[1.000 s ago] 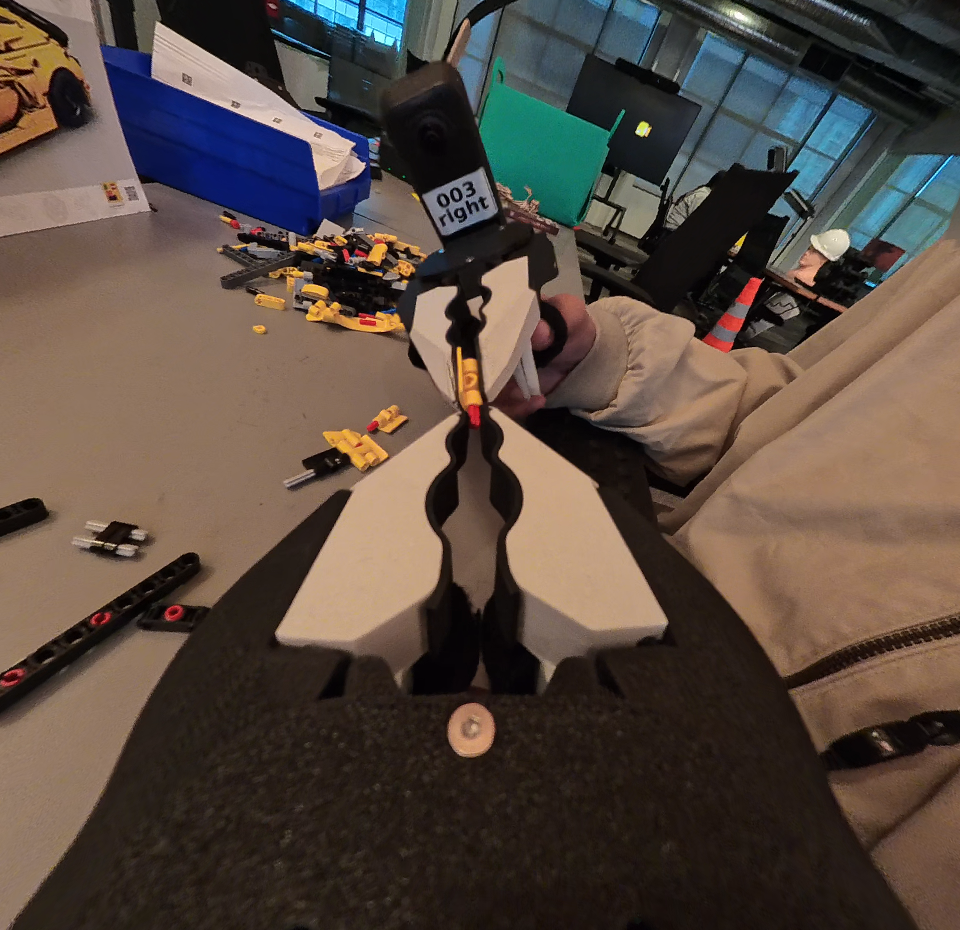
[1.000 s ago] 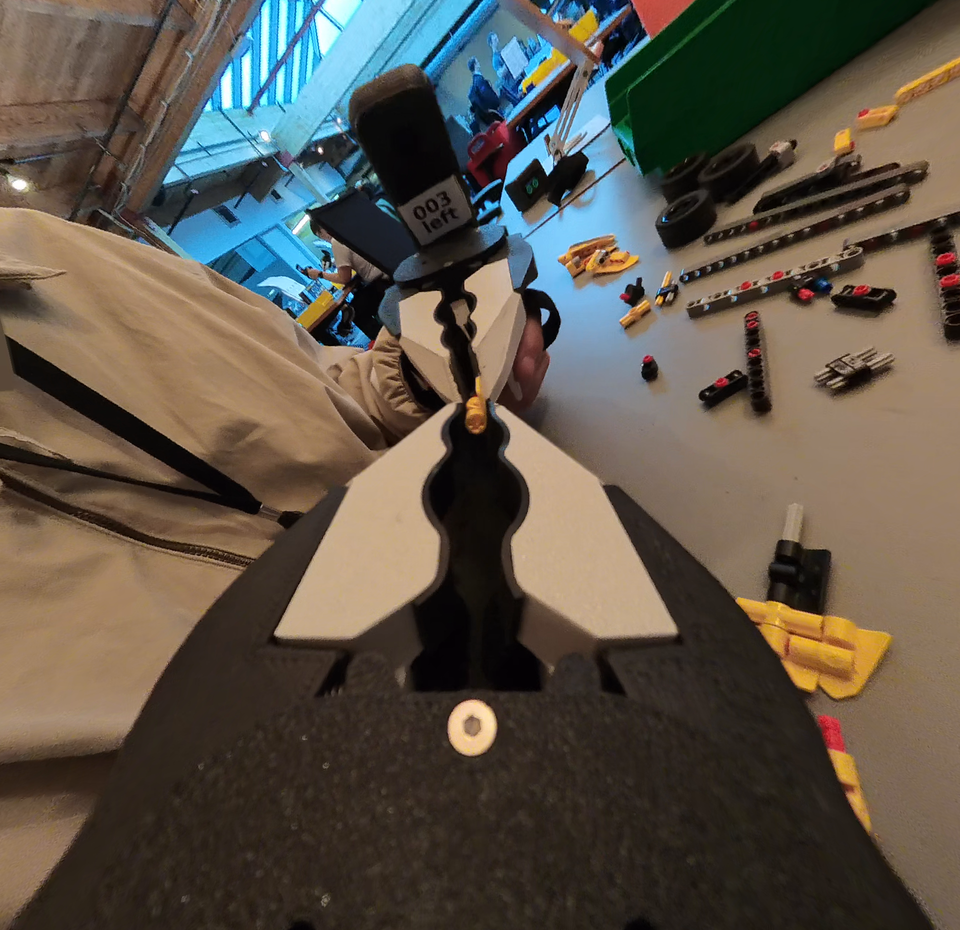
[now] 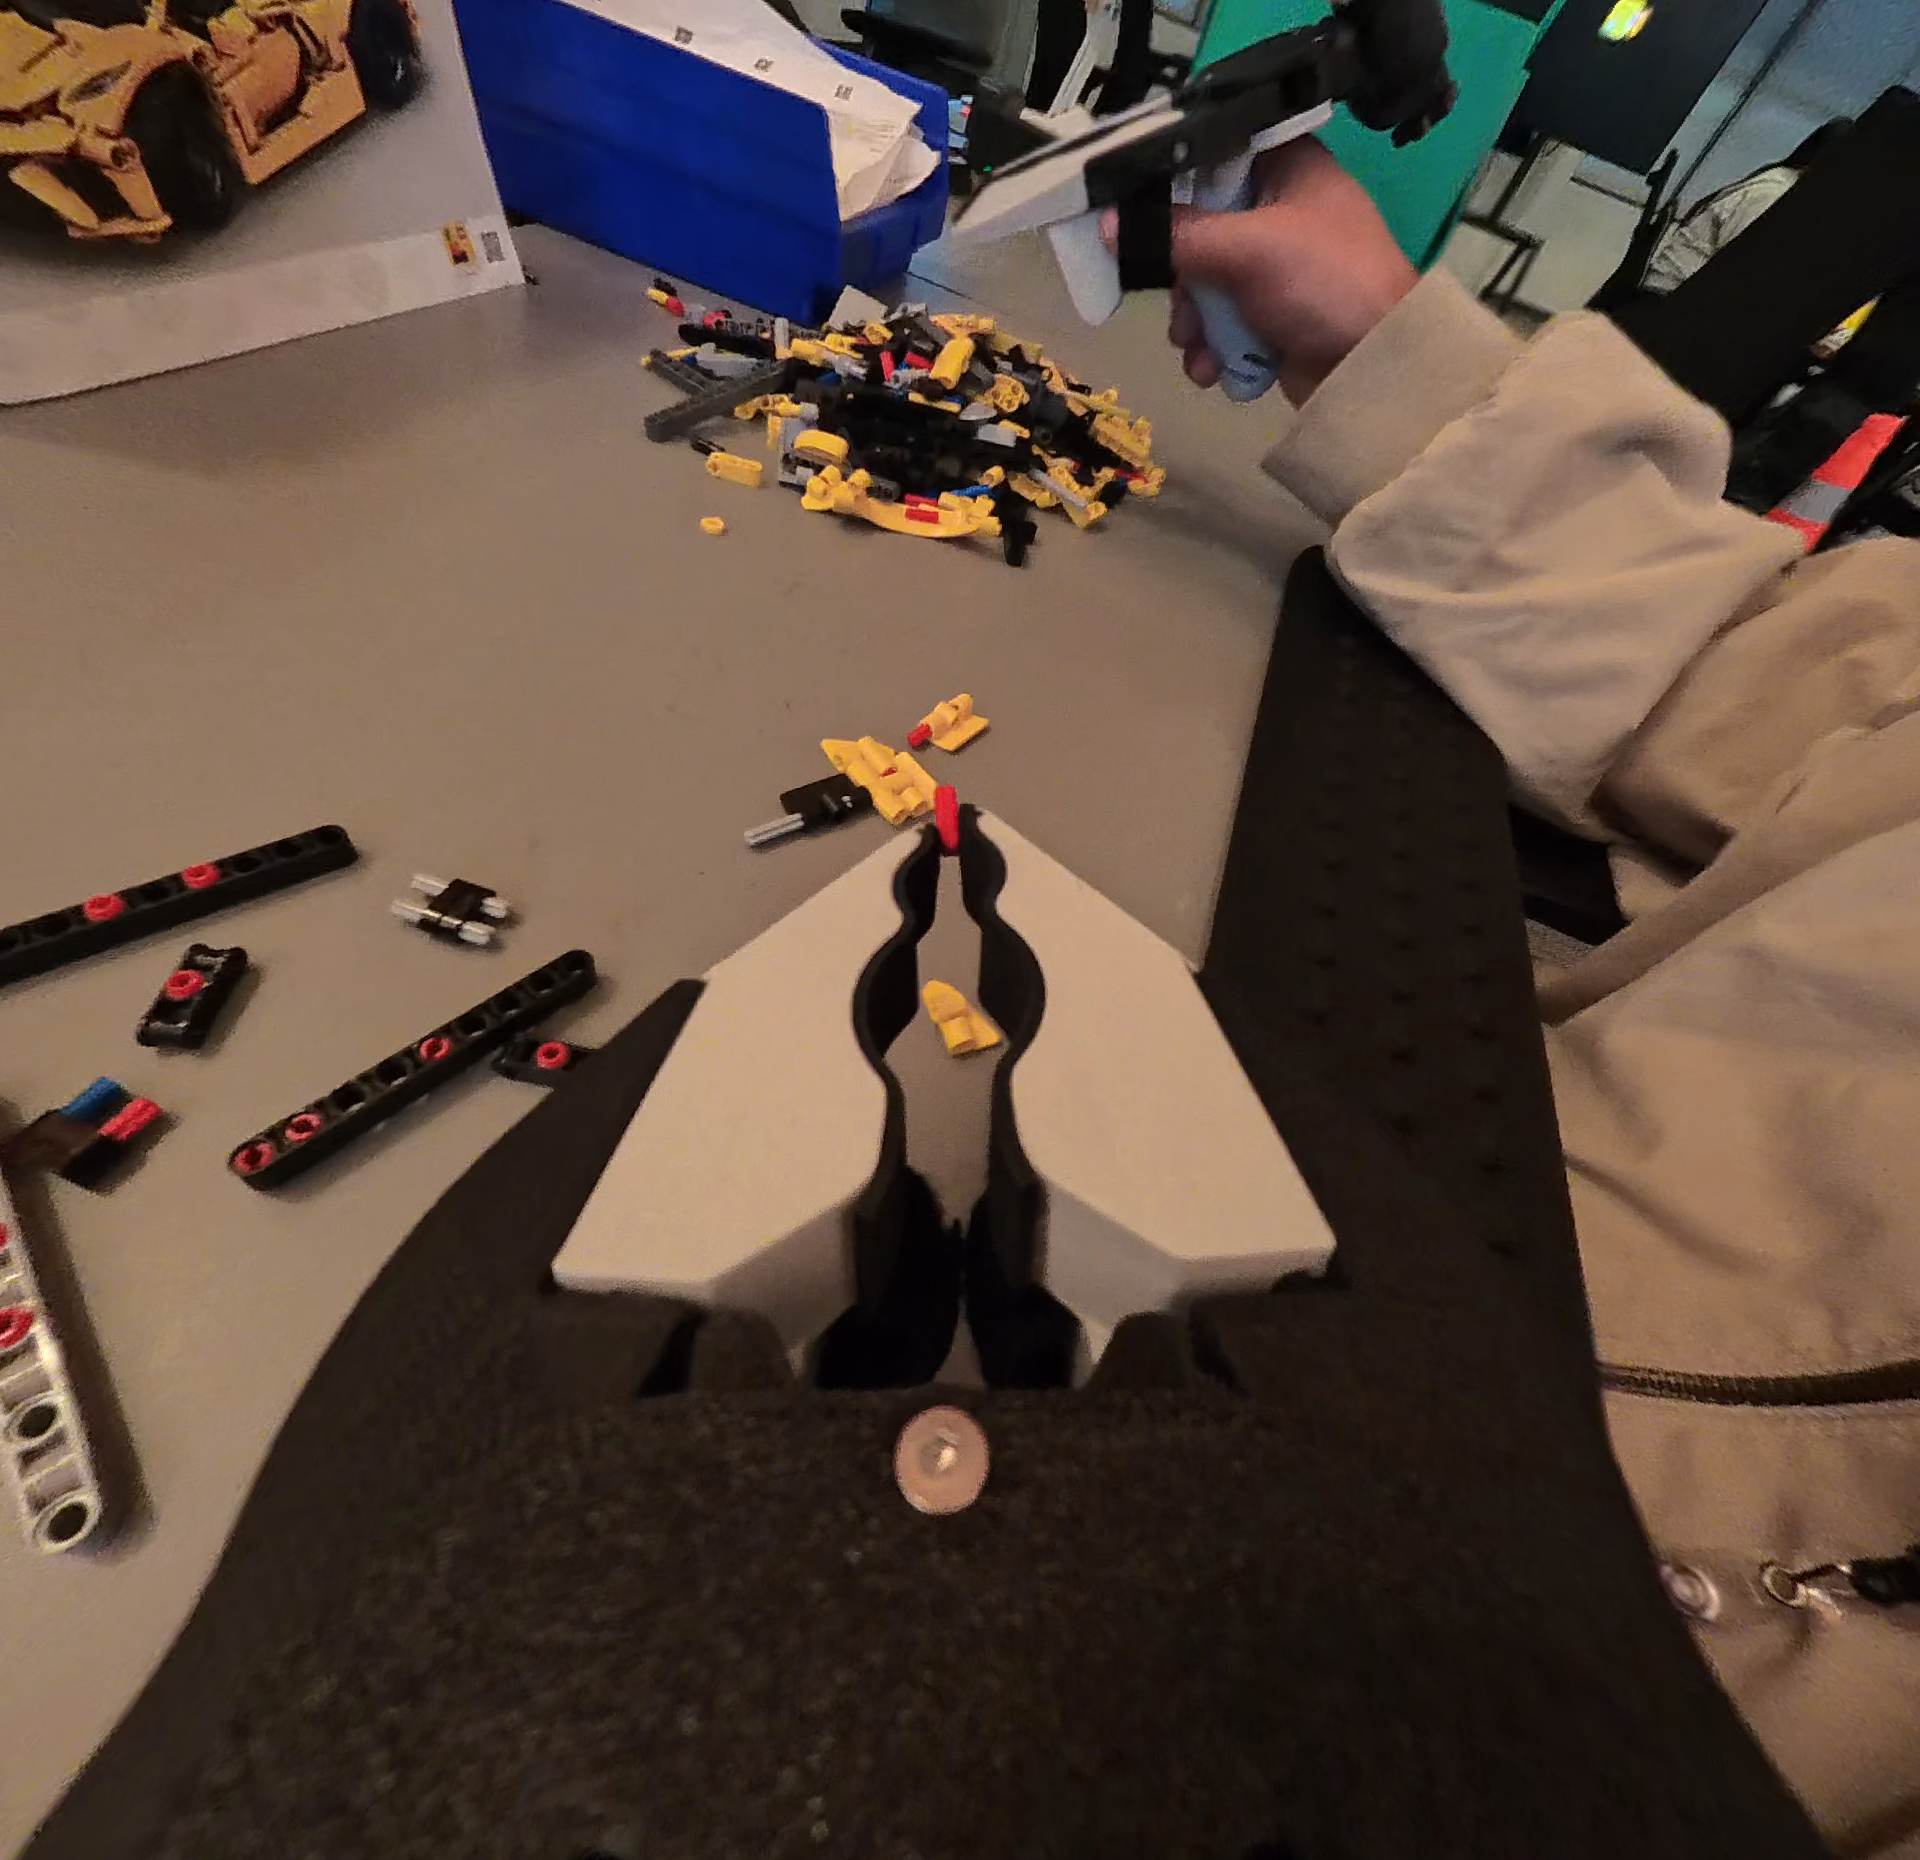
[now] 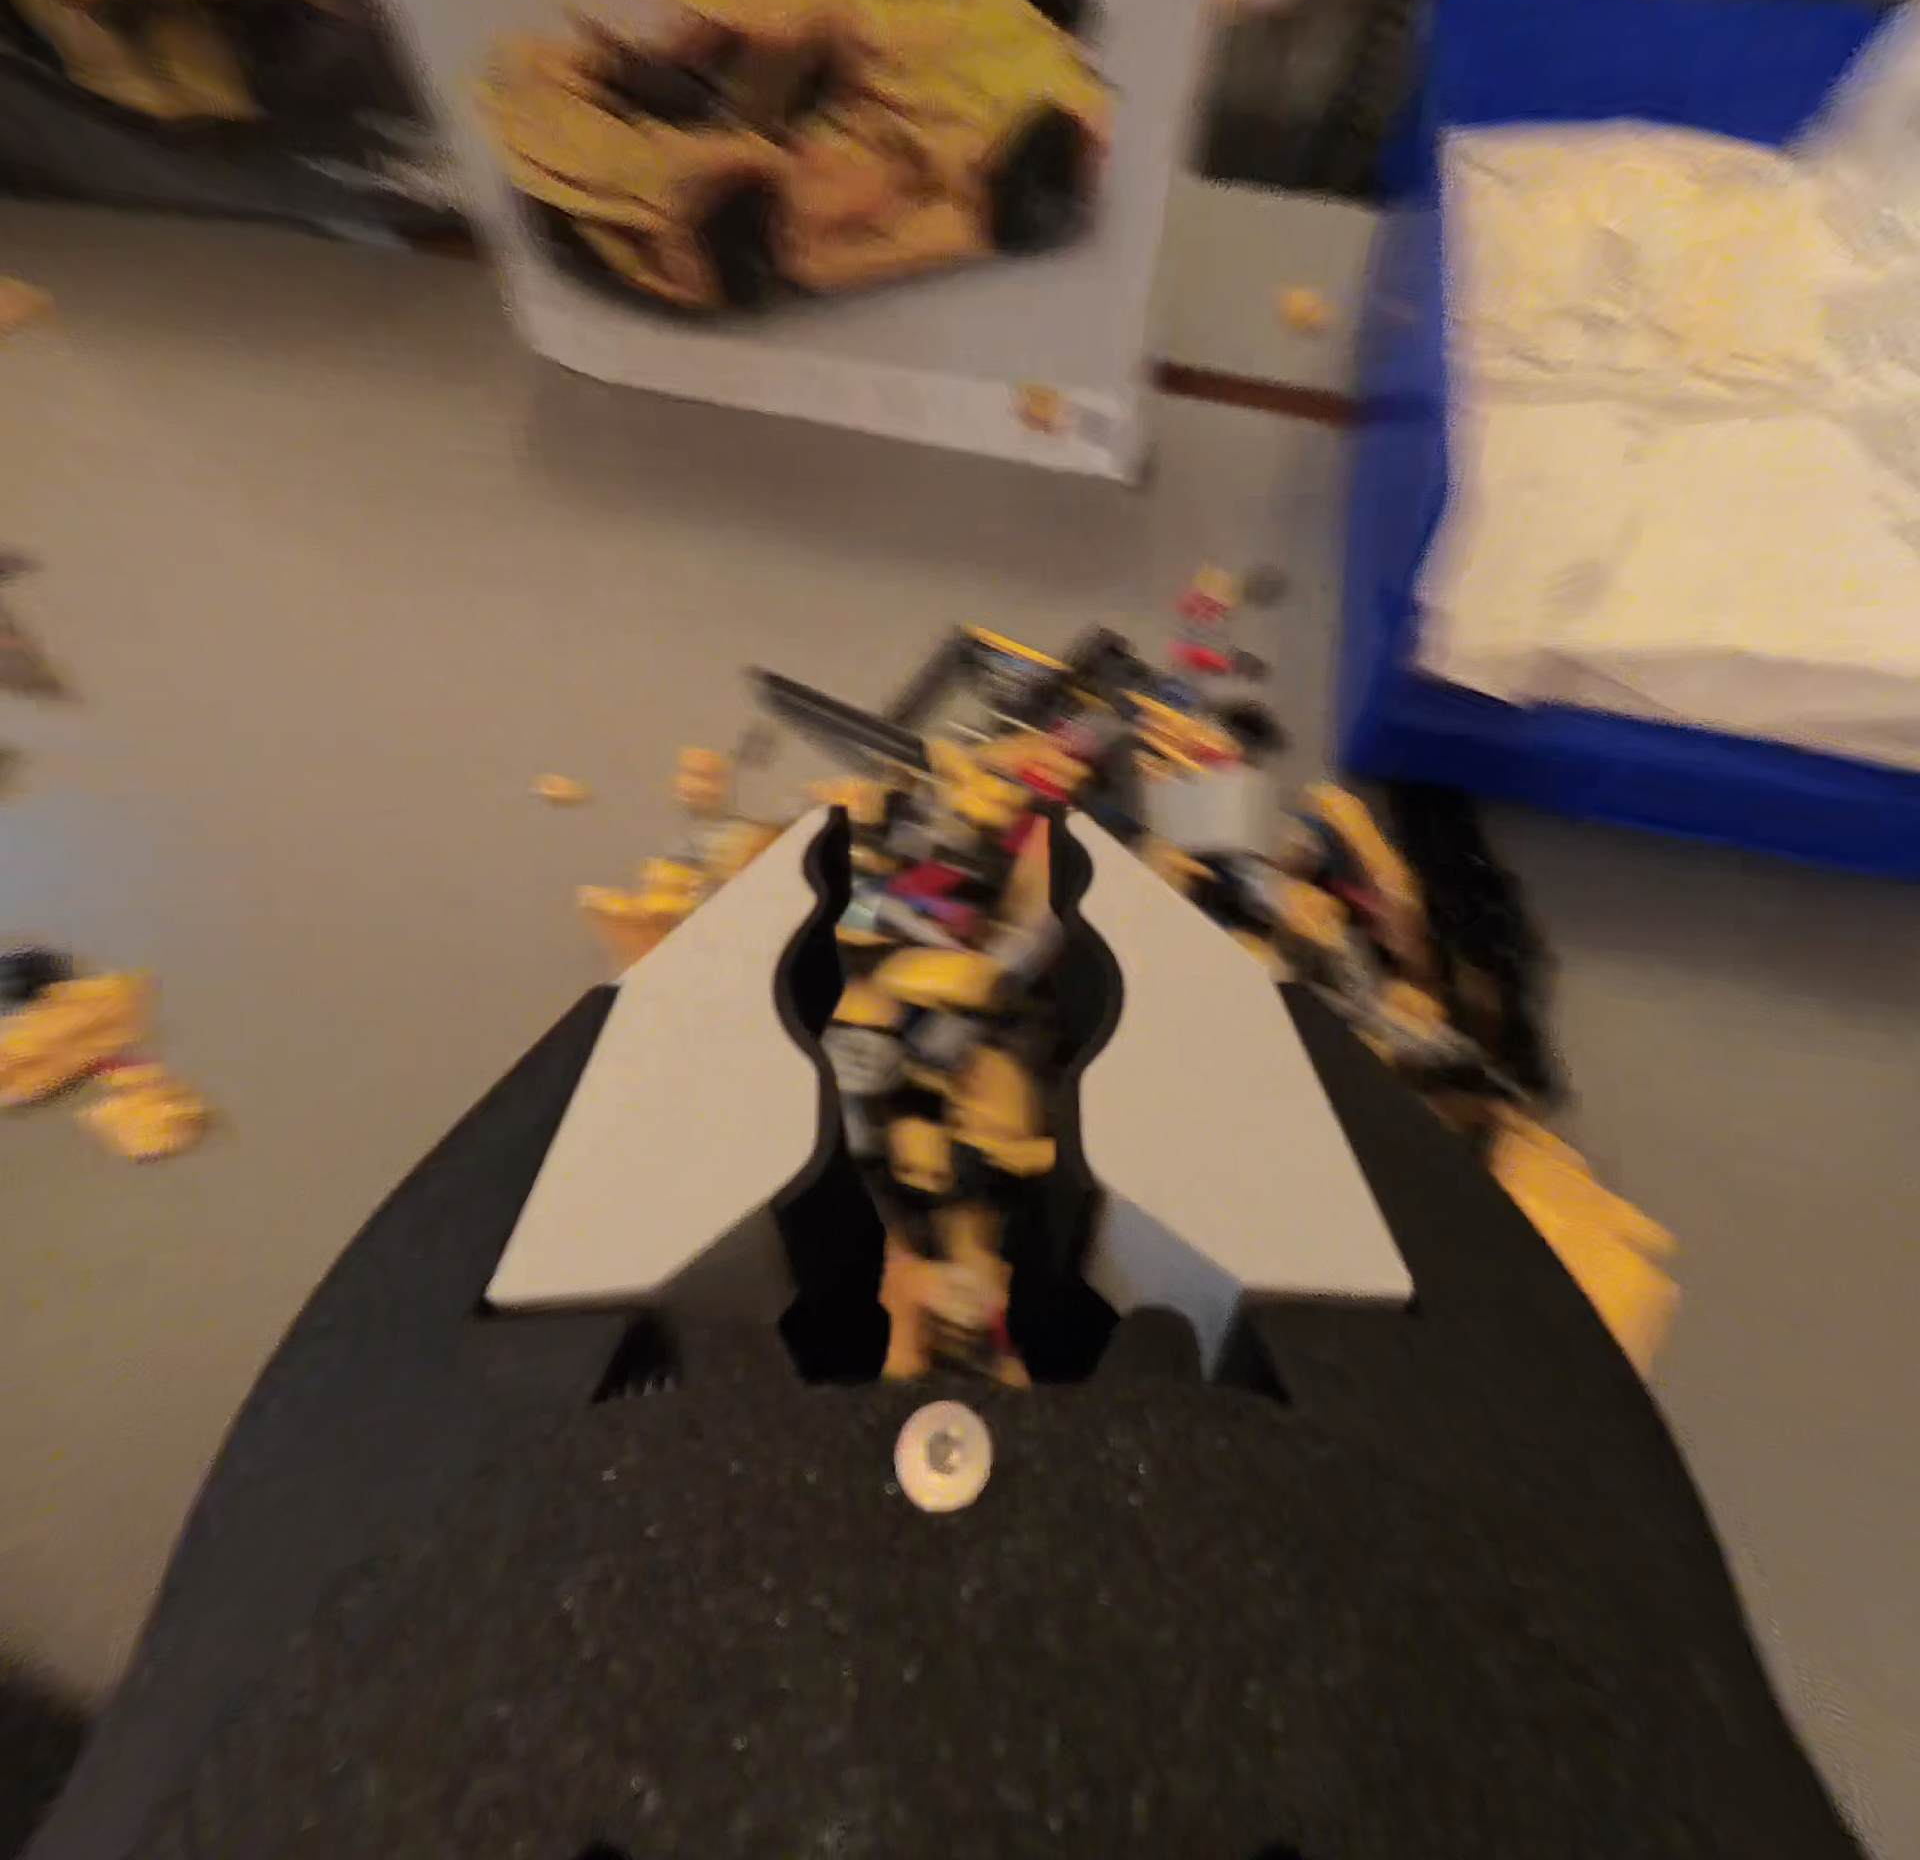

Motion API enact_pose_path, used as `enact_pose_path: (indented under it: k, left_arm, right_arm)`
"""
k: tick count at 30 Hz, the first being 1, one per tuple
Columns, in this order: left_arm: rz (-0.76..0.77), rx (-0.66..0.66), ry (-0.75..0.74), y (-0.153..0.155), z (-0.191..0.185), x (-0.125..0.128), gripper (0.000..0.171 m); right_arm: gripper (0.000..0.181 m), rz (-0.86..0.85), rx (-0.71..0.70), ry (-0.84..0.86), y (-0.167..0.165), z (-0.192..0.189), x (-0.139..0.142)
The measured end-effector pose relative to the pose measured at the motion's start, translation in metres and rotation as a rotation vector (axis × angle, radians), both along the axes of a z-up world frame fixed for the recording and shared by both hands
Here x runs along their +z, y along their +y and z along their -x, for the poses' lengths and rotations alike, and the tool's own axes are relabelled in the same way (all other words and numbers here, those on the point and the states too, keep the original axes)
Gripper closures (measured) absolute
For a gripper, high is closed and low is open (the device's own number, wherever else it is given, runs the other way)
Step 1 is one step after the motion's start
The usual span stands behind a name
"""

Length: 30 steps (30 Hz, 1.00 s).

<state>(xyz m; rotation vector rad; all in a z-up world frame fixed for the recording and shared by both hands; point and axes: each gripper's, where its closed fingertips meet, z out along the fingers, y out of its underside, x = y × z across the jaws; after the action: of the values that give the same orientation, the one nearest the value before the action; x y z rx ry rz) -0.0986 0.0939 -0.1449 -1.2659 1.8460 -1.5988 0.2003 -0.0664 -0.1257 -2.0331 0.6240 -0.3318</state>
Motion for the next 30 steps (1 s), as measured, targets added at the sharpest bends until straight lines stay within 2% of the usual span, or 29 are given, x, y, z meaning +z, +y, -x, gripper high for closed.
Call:
enact_pose_path:
  k: [1,3,5,6,8,10,13,15,18,21,24,28,30]
  left_arm:
    - [0.035,-0.015,-0.005,-0.002,0.001,0.004,0.168]
    - [0.116,-0.028,-0.023,-0.001,0.002,0.013,0.168]
    - [0.251,-0.075,-0.030,-0.002,0.007,0.026,0.168]
    - [0.330,-0.096,-0.019,-0.001,0.009,0.030,0.168]
    - [0.524,-0.132,0.014,0.006,0.011,0.039,0.169]
    - [0.753,-0.158,0.054,0.017,0.011,0.049,0.169]
    - [0.840,-0.140,0.069,0.027,0.008,0.050,0.169]
    - [0.809,-0.135,0.081,0.024,0.008,0.046,0.169]
    - [0.784,-0.173,0.080,0.016,0.010,0.047,0.168]
    - [0.769,-0.198,0.084,0.010,0.013,0.047,0.168]
    - [0.742,-0.188,0.094,0.009,0.011,0.044,0.169]
    - [0.724,-0.180,0.100,0.009,0.011,0.042,0.169]
    - [0.723,-0.178,0.114,0.009,0.010,0.039,0.169]
  right_arm:
    - [0.142,-0.086,0.143,0.006,0.027,0.032,0.013]
    - [0.141,-0.247,0.515,0.028,0.083,0.123,0.032]
    - [0.129,-0.313,0.860,0.039,0.118,0.217,0.030]
    - [0.128,-0.304,0.963,0.014,0.129,0.250,0.024]
    - [0.128,-0.317,1.066,-0.087,0.149,0.292,0.017]
    - [0.129,-0.344,1.033,-0.194,0.168,0.302,0.016]
    - [0.134,-0.396,0.971,-0.221,0.183,0.307,0.023]
    - [0.135,-0.372,0.968,-0.292,0.188,0.312,0.022]
    - [0.152,-0.311,0.990,-0.373,0.190,0.317,0.013]
    - [0.171,-0.320,0.969,-0.390,0.186,0.313,0.017]
    - [0.171,-0.298,0.962,-0.378,0.184,0.312,0.013]
    - [0.163,-0.352,0.929,-0.481,0.181,0.312,0.024]
    - [0.170,-0.333,0.934,-0.511,0.181,0.314,0.019]
